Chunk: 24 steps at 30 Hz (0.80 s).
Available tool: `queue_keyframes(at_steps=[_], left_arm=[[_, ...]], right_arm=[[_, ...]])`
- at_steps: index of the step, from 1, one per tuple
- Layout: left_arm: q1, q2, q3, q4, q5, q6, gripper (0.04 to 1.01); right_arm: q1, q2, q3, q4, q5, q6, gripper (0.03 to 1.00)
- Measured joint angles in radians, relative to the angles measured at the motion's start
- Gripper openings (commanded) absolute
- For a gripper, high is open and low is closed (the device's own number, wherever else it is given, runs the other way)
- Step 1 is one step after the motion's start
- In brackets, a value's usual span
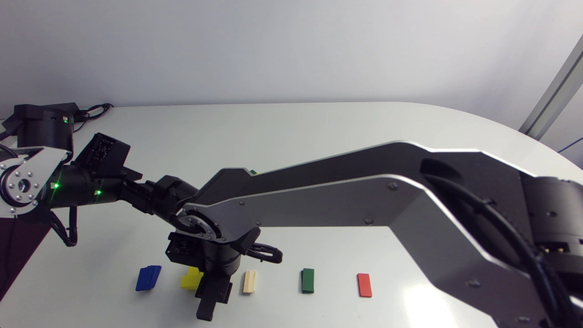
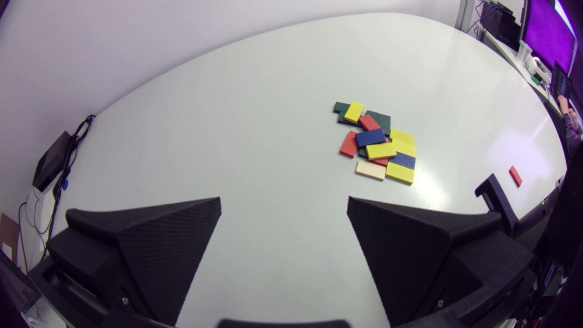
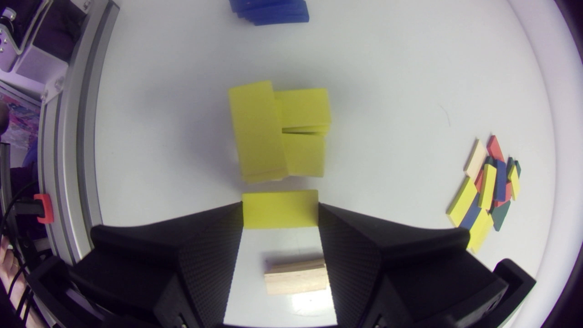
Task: Take domino bricks one by one from the mixed stack on the table and place each onto the existing stack of the same color.
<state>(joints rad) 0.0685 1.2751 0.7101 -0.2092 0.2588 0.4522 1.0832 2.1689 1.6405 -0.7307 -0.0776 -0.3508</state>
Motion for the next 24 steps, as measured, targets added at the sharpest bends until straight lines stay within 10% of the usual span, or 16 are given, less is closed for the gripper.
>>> queue_keyframes(at_steps=[12, 24], left_arm=[[-0.003, 0.000, 0.000, -0.003, 0.000, 0.000, 0.987], [-0.011, 0.000, 0.000, -0.004, 0.000, 0.000, 0.987]], right_arm=[[0.005, 0.003, 0.001, 0.000, 0.004, 0.002, 0.844], [0.000, 0.003, 0.001, -0.001, 0.008, 0.015, 0.867]])
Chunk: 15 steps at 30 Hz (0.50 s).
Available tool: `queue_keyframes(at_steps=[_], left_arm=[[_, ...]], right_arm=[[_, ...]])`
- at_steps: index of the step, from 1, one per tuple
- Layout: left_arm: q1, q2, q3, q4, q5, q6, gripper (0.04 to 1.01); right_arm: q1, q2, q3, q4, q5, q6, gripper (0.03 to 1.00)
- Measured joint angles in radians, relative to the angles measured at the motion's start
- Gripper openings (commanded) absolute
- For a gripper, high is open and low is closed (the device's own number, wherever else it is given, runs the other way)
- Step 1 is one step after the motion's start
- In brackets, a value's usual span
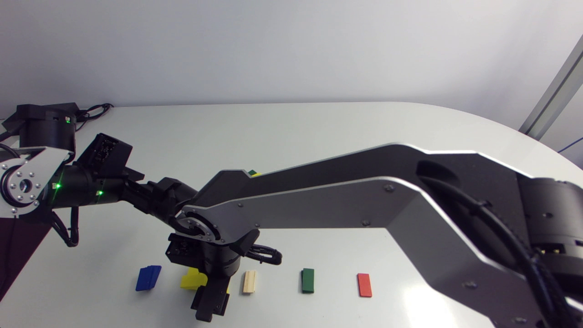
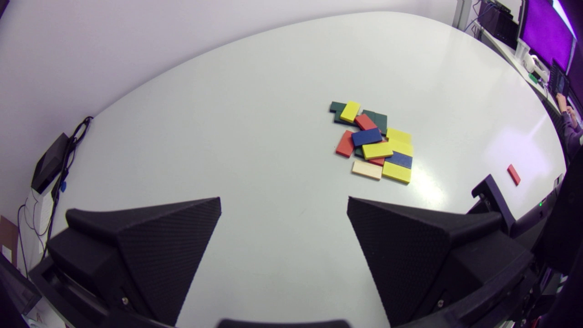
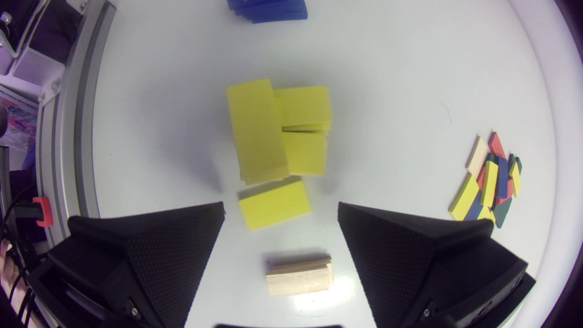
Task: Take domino bricks one by one from the mixed stack on the table and place each onto the existing stack of the same color.
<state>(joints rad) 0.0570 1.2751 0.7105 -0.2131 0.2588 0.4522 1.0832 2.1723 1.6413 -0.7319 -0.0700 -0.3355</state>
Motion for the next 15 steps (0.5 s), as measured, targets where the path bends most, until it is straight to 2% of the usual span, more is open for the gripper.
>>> queue_keyframes(at_steps=[3, 4, 6, 8, 9, 15], left_arm=[[-0.003, 0.000, 0.000, 0.000, 0.000, 0.000, 0.987], [-0.006, 0.000, 0.000, 0.000, 0.000, 0.000, 0.987], [-0.011, 0.000, 0.000, 0.000, 0.000, 0.000, 0.987], [-0.013, 0.000, 0.000, 0.000, 0.000, 0.000, 0.987], [-0.013, 0.000, 0.000, 0.000, 0.000, 0.000, 0.987], [-0.013, 0.000, 0.000, 0.000, 0.000, 0.000, 0.987]], right_arm=[[-0.008, 0.000, -0.002, -0.002, 0.000, 0.000, 0.720], [-0.010, -0.002, -0.005, -0.002, 0.000, 0.000, 0.633], [-0.016, -0.007, -0.013, -0.002, 0.000, 0.000, 0.395], [-0.017, -0.016, -0.021, -0.002, 0.000, 0.000, 0.282], [-0.018, -0.020, -0.023, -0.002, 0.000, -0.001, 0.249], [-0.017, -0.034, -0.030, -0.003, 0.000, -0.001, 0.244]])
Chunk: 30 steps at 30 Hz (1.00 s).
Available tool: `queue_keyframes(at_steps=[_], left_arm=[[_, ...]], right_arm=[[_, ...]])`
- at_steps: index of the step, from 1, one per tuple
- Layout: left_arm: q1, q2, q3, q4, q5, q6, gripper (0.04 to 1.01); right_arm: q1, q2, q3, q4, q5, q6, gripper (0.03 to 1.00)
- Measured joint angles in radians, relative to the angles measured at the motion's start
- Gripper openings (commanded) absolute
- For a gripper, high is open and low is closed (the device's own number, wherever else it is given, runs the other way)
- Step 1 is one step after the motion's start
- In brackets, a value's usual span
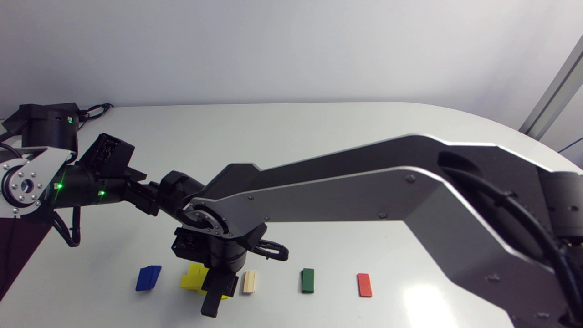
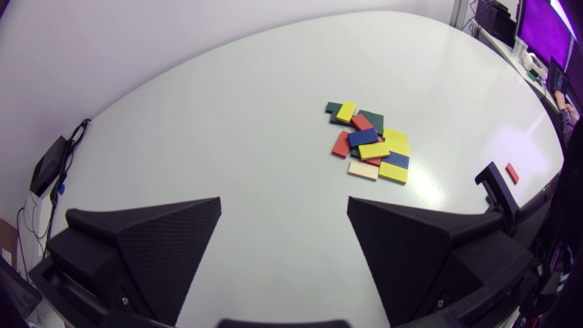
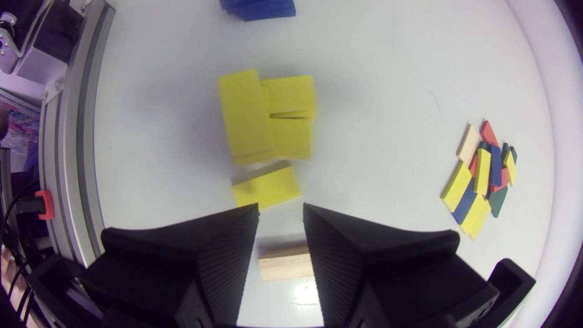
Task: Take domino bricks one by one from the mixed stack on the table and place each onto the existing stack of the same color.
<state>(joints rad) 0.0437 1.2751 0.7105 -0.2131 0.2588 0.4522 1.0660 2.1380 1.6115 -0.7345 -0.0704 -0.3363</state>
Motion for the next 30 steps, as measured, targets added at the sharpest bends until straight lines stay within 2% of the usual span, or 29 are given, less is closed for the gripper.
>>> queue_keyframes(at_steps=[16, 30], left_arm=[[0.000, 0.000, 0.000, 0.000, 0.000, 0.000, 0.987], [0.000, 0.000, 0.000, -0.011, 0.000, 0.000, 0.987]], right_arm=[[0.017, 0.000, -0.008, -0.042, 0.000, -0.004, 0.241], [0.029, 0.000, -0.032, -0.045, 0.000, -0.019, 0.241]])
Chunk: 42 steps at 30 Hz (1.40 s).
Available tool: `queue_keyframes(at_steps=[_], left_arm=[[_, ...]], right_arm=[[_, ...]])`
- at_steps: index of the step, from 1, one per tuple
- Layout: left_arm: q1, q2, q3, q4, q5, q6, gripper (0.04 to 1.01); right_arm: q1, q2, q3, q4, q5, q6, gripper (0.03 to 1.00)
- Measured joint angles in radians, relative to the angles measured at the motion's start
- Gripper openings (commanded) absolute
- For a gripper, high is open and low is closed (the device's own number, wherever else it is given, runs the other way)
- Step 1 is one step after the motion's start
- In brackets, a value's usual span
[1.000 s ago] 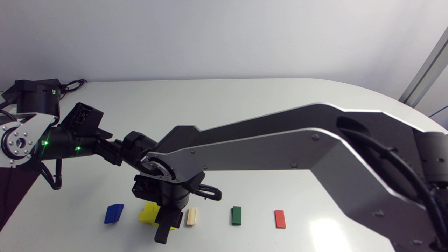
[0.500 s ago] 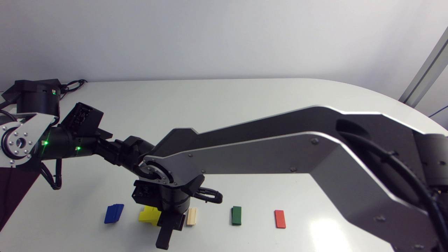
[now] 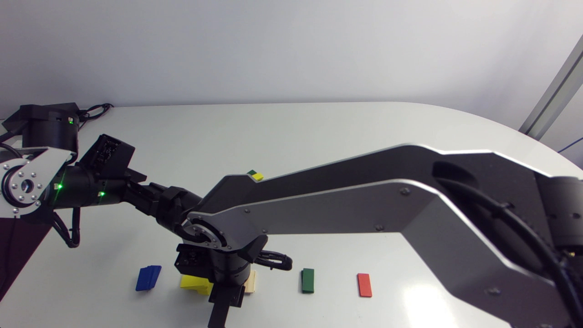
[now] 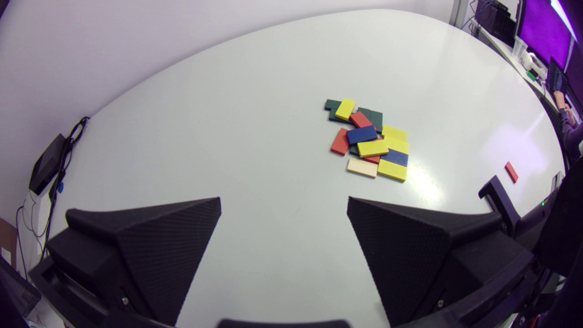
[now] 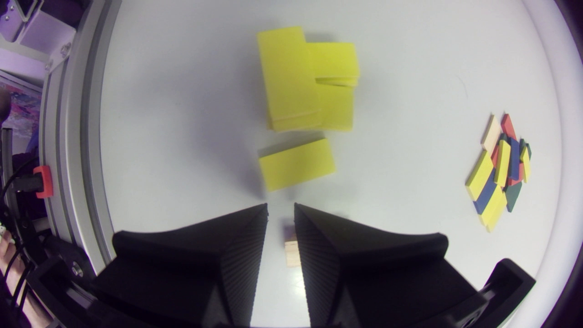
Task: Take domino bricks one by one from the mixed stack on the table and place each onto the existing stack of the same color.
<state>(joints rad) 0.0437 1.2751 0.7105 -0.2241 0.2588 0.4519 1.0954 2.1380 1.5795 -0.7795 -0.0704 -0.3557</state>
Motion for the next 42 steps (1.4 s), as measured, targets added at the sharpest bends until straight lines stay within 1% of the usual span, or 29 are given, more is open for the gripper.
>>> queue_keyframes(at_steps=[11, 21, 26, 42], left_arm=[[0.000, 0.000, 0.000, -0.008, 0.000, 0.000, 0.987], [-0.005, -0.016, 0.001, -0.024, 0.000, 0.000, 0.987], [-0.005, -0.017, 0.001, -0.025, 0.000, 0.000, 0.987], [-0.005, -0.017, 0.002, -0.026, 0.000, 0.000, 0.987]], right_arm=[[0.019, 0.000, 0.000, 0.000, 0.000, 0.000, 0.241], [0.018, 0.000, 0.000, 0.001, -0.001, -0.003, 0.241], [0.017, 0.000, -0.001, 0.001, -0.008, -0.003, 0.236], [0.011, 0.026, 0.003, 0.000, -0.008, -0.004, 0.238]])
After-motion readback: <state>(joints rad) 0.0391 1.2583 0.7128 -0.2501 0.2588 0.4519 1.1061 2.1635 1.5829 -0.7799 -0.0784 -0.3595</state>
